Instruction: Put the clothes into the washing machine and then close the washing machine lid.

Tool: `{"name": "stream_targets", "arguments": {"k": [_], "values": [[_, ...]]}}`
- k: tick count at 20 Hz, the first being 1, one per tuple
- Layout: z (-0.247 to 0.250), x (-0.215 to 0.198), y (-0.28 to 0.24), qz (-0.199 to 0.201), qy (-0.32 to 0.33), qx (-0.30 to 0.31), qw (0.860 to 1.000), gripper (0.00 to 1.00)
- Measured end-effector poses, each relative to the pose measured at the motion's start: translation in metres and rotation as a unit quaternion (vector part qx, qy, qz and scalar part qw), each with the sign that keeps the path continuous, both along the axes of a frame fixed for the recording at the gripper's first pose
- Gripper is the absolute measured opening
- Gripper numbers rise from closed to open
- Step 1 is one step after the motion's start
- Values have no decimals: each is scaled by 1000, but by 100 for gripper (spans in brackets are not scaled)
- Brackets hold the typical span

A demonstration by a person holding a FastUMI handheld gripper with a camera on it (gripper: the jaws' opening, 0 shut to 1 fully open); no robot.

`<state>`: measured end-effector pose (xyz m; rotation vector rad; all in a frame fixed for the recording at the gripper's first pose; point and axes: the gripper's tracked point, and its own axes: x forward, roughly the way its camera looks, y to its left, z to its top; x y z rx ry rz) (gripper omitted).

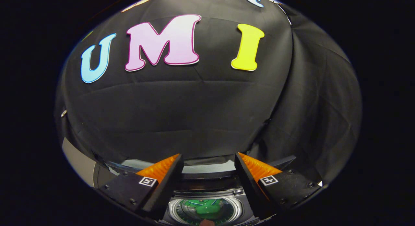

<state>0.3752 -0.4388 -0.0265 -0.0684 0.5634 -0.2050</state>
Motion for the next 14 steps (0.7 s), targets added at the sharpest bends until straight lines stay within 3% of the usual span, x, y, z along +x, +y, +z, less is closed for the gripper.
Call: {"name": "stream_targets", "arguments": {"k": [2, 14], "values": [[-2, -1, -3, -16, -3, 9, 1000, 99], [0, -38, -3, -12, -4, -4, 1000, 99]]}}
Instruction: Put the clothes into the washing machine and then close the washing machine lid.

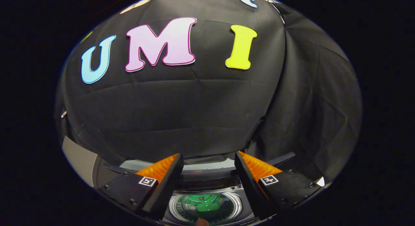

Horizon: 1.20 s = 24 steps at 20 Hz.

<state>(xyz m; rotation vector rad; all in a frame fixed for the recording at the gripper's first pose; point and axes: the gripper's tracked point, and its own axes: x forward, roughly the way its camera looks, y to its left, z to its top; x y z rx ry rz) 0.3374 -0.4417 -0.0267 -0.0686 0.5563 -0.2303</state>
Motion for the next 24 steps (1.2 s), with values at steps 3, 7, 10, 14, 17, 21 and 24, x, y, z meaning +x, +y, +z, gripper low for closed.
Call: {"name": "stream_targets", "arguments": {"k": [3, 7, 10, 14, 17, 21, 24], "values": [[-1, -8, 0, 1, -1, -1, 1000, 99], [0, -19, 1, 1, -3, -2, 1000, 99], [0, -26, 2, 3, -10, -2, 1000, 99], [-2, -35, 3, 3, -12, -4, 1000, 99], [-2, -42, 4, 5, -23, -4, 1000, 99], [-3, -50, 4, 9, -31, 4, 999, 99], [-4, -58, 5, 13, -35, 1, 999, 99]]}}
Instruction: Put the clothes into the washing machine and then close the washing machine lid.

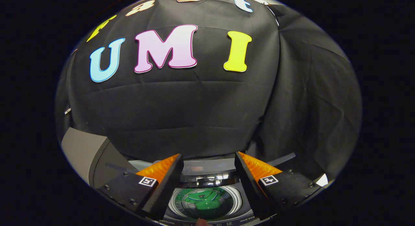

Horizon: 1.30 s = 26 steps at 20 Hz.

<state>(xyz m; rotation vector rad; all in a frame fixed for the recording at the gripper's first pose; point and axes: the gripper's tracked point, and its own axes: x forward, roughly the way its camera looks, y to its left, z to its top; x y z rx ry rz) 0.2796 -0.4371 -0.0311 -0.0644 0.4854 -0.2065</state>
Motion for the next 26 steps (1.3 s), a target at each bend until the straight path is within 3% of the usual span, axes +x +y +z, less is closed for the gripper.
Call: {"name": "stream_targets", "arguments": {"k": [18, 26], "values": [[-19, -44, 2, 12, 8, 14, 1000, 99], [-95, -90, -12, -1, 91, 35, 995, 99]]}}
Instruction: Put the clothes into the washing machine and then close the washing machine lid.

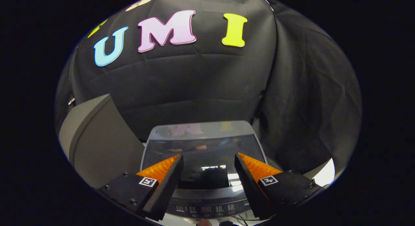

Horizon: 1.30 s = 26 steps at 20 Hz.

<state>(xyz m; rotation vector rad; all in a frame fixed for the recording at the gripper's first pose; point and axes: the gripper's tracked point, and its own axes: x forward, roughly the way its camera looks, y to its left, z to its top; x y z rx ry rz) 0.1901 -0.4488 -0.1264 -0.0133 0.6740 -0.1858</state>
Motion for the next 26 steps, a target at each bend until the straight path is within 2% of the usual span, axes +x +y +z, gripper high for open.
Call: {"name": "stream_targets", "arguments": {"k": [3, 6, 11, 17, 23, 26], "values": [[-15, -9, -1, 2, 23, -5, 1000, 99], [4, -7, 7, 20, 14, -16, 1000, 99], [100, 10, 34, 50, -93, -21, 994, 99], [225, 6, 66, 76, -223, -33, 971, 98], [306, -15, 95, 99, -303, -50, 946, 98], [324, -26, 102, 102, -320, -42, 941, 98]]}}
